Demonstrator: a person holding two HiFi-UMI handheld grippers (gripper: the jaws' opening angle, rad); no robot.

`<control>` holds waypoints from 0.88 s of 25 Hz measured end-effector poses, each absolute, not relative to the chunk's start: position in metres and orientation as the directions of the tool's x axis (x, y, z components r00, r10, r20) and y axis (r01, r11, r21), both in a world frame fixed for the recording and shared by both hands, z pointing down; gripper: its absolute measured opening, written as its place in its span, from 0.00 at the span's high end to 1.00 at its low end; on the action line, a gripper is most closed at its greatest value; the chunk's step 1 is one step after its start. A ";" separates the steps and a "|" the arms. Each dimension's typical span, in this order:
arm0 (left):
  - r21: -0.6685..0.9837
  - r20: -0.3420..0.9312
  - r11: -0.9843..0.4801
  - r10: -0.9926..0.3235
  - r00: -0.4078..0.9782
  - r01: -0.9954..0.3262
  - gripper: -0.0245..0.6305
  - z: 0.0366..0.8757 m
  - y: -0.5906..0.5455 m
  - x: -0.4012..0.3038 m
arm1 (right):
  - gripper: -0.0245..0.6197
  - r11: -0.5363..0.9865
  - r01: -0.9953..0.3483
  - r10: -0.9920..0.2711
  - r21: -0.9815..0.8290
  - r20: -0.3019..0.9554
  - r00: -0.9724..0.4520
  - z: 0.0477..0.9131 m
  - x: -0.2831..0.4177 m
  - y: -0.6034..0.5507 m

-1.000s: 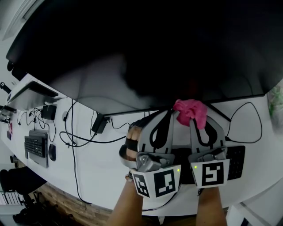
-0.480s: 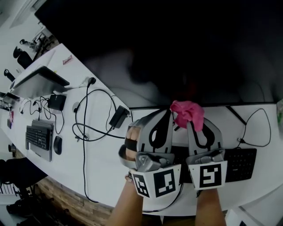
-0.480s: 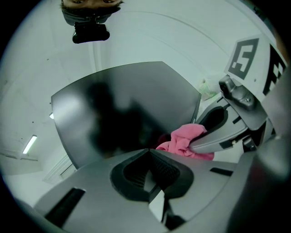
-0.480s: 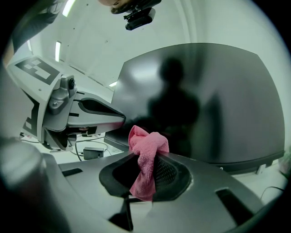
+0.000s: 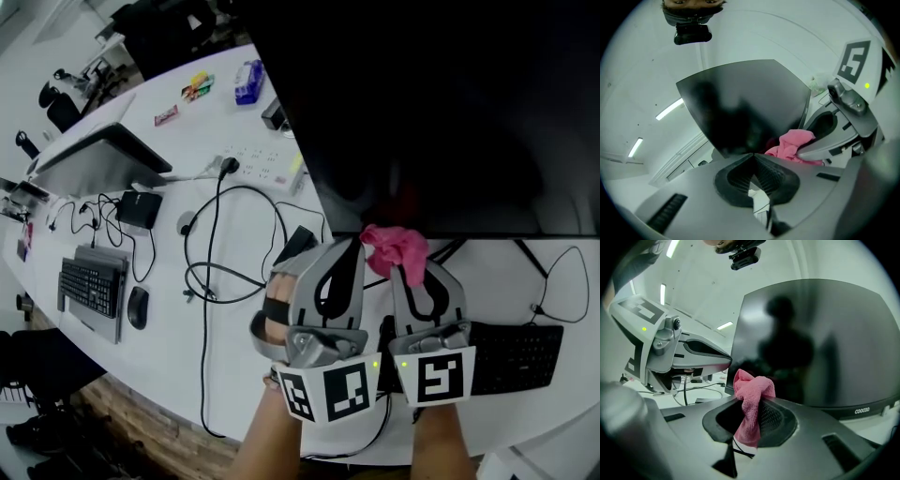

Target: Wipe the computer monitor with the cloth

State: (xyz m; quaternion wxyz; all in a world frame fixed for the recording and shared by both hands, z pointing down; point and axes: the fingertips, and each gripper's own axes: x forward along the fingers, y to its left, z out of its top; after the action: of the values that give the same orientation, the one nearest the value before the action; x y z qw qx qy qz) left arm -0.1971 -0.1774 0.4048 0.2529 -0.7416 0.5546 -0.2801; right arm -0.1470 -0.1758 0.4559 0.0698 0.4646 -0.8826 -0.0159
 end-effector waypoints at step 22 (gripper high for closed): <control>-0.673 0.115 -0.266 -0.960 0.257 -0.690 0.95 0.380 -0.179 -0.245 | 0.86 0.593 -0.783 -0.805 0.188 0.112 -0.583 0.431 -0.214 -0.177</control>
State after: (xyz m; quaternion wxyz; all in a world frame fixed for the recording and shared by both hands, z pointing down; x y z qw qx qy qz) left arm -0.2451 -0.1785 0.3796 0.2553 -0.7505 0.5496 -0.2637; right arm -0.2138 -0.1768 0.4306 0.0928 0.4470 -0.8877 -0.0593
